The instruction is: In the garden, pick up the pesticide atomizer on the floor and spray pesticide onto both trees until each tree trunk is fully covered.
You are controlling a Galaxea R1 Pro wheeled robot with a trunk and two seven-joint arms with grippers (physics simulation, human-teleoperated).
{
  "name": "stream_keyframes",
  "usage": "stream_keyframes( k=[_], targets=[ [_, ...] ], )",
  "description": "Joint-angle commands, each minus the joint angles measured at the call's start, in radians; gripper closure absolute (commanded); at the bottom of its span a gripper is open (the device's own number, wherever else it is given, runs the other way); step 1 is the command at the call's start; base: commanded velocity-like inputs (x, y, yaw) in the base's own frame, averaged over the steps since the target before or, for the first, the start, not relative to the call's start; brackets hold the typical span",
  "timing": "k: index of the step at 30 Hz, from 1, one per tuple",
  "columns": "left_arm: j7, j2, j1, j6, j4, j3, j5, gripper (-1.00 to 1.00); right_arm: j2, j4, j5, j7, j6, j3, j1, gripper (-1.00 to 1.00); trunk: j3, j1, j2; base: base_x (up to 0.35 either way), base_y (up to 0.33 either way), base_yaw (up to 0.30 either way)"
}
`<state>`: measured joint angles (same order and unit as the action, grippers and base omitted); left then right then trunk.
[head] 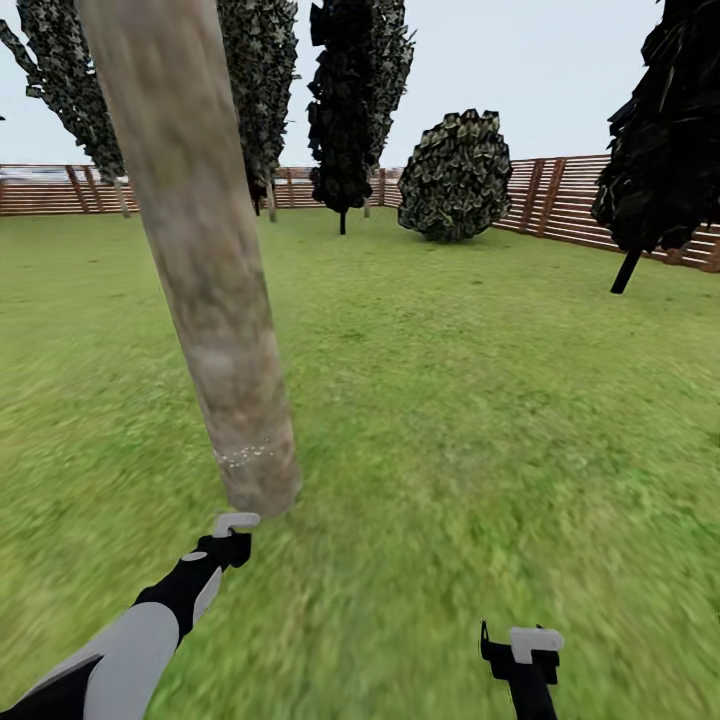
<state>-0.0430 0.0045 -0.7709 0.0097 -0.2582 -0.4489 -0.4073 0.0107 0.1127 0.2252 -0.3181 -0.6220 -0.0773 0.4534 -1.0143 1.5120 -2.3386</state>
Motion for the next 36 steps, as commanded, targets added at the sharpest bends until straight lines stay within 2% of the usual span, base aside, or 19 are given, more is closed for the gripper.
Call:
stream_keyframes(
  k=[1,7,12,18,20,23,26,27,30,32,34,35,36],
  targets=[
    [-0.005,-0.001,-0.001,0.001,-0.001,-0.008,-0.008,1.00,0.000,-0.001,0.010,-0.002,-0.002,-0.008,0.001,-1.00,-0.001,0.000,0.000,0.000,-0.274,0.003],
    [-0.005,0.000,-0.001,0.001,-0.002,-0.008,-0.008,1.00,0.000,-0.002,0.011,-0.002,-0.002,-0.008,0.001,-1.00,-0.001,0.000,0.000,0.000,-0.253,0.202],
    [-0.007,0.002,-0.001,-0.001,-0.012,-0.009,-0.008,1.00,0.000,-0.001,0.010,-0.002,-0.002,-0.009,0.001,-1.00,-0.001,0.000,0.000,0.000,-0.027,0.253],
    [-0.021,-0.005,-0.027,0.010,-0.060,0.000,-0.009,1.00,0.000,-0.001,0.011,-0.001,-0.002,-0.009,0.001,-1.00,-0.001,0.000,0.000,0.000,-0.001,0.032],
    [-0.024,0.004,-0.037,0.011,-0.070,0.002,-0.009,1.00,0.000,-0.001,0.011,-0.001,-0.002,-0.009,0.001,-1.00,-0.001,0.000,0.000,0.000,0.000,0.001],
    [-0.035,0.050,-0.042,0.014,-0.076,0.003,-0.011,1.00,0.000,-0.001,0.011,-0.001,-0.001,-0.009,0.001,-1.00,-0.001,0.000,0.000,0.000,0.000,0.000],
    [-0.076,0.041,-0.041,0.032,-0.075,0.010,-0.015,1.00,0.000,-0.001,0.011,-0.001,-0.001,-0.009,0.001,-1.00,-0.001,0.000,0.000,-0.015,0.000,0.000],
    [-0.095,0.023,-0.040,0.039,-0.075,0.031,-0.016,1.00,0.000,-0.001,0.011,-0.001,-0.001,-0.009,0.001,-1.00,-0.001,0.000,0.000,-0.180,0.000,0.000],
    [-0.107,0.002,-0.038,0.044,-0.076,0.066,-0.015,1.00,0.000,-0.001,0.011,-0.001,-0.001,-0.009,0.001,-1.00,-0.001,0.000,0.000,-0.123,0.000,0.000],
    [-0.110,0.004,-0.043,0.046,-0.078,0.073,-0.012,1.00,0.000,-0.001,0.011,-0.001,-0.001,-0.008,0.001,-1.00,-0.001,0.000,0.000,-0.077,0.000,0.000],
    [-0.111,0.009,-0.053,0.057,-0.119,0.072,-0.010,1.00,0.000,-0.001,0.011,-0.001,-0.001,-0.008,0.001,-1.00,-0.001,0.000,0.000,-0.245,0.000,0.000],
    [-0.112,0.011,-0.054,0.079,-0.141,0.070,-0.010,1.00,0.000,-0.001,0.011,-0.001,-0.001,-0.008,0.001,-1.00,-0.001,0.000,0.000,-0.186,0.000,0.000],
    [-0.112,0.015,-0.056,0.132,-0.178,0.069,-0.010,1.00,0.000,-0.002,0.011,-0.001,-0.001,-0.008,0.001,-1.00,-0.001,0.000,0.000,-0.076,0.000,0.000]
  ],
)
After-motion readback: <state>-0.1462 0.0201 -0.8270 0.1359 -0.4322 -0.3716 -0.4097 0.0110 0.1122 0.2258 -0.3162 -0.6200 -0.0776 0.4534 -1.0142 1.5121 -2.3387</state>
